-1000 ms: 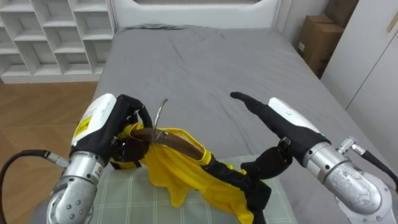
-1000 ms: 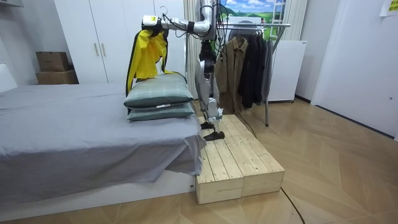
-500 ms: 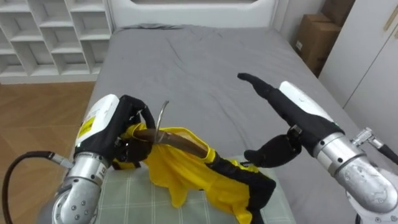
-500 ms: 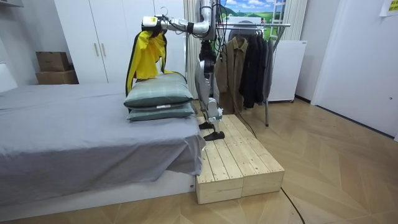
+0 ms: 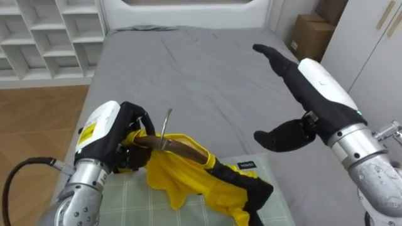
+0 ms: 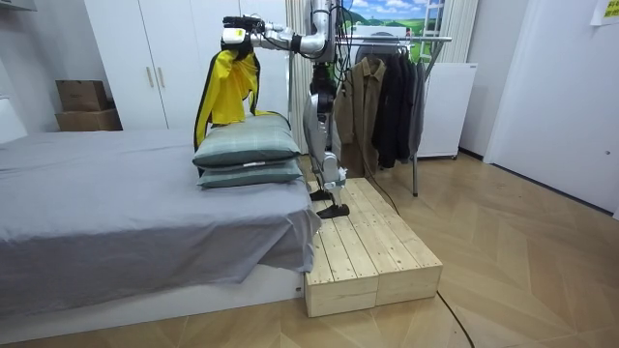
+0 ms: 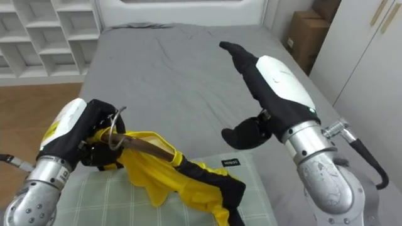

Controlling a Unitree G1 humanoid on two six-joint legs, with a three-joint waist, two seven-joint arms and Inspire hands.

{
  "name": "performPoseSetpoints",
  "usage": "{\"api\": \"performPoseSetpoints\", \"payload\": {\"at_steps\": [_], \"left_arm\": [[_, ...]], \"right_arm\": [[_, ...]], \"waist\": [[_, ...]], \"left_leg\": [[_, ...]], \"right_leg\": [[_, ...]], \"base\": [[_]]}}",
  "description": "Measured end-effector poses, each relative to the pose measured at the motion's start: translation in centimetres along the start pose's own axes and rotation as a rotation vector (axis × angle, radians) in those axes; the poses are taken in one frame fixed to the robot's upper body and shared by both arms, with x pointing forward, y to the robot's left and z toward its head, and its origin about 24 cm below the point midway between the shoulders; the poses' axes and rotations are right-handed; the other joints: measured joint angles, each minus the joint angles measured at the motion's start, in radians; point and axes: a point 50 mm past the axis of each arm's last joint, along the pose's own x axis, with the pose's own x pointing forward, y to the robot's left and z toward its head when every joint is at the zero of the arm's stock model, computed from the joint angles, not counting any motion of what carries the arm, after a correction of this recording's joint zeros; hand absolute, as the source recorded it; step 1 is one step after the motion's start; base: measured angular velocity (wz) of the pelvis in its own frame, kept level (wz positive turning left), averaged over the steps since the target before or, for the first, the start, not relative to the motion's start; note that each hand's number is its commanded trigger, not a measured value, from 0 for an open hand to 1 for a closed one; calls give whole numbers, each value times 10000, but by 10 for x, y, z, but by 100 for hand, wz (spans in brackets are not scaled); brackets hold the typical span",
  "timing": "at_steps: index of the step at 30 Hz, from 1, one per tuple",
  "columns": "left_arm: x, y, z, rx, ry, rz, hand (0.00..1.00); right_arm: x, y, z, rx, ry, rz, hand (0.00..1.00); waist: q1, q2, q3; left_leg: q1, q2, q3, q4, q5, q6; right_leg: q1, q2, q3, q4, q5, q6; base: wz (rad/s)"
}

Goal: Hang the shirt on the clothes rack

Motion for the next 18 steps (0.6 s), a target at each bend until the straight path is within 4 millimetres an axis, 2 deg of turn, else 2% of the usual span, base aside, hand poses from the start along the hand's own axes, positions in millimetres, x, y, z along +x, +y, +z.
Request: {"api": "performPoseSetpoints", "payload": {"at_steps": [8, 18], "left_arm": [[0, 6, -5, 283, 205, 291, 100], [0, 11, -9, 160, 409, 574, 100]], "right_arm": [[0, -3, 0, 98, -109, -86, 0], [0, 6, 4, 1603, -631, 875, 0]], "waist": [[-17, 9, -6], [19, 39, -7]], "left_leg": [[12, 3, 33, 12, 0, -1], [148, 2, 40, 19, 0, 0]], "right_leg": [[0, 16, 63, -1, 6, -7], [82, 47, 222, 4, 9, -9]], "base": [[0], [-4]]}}
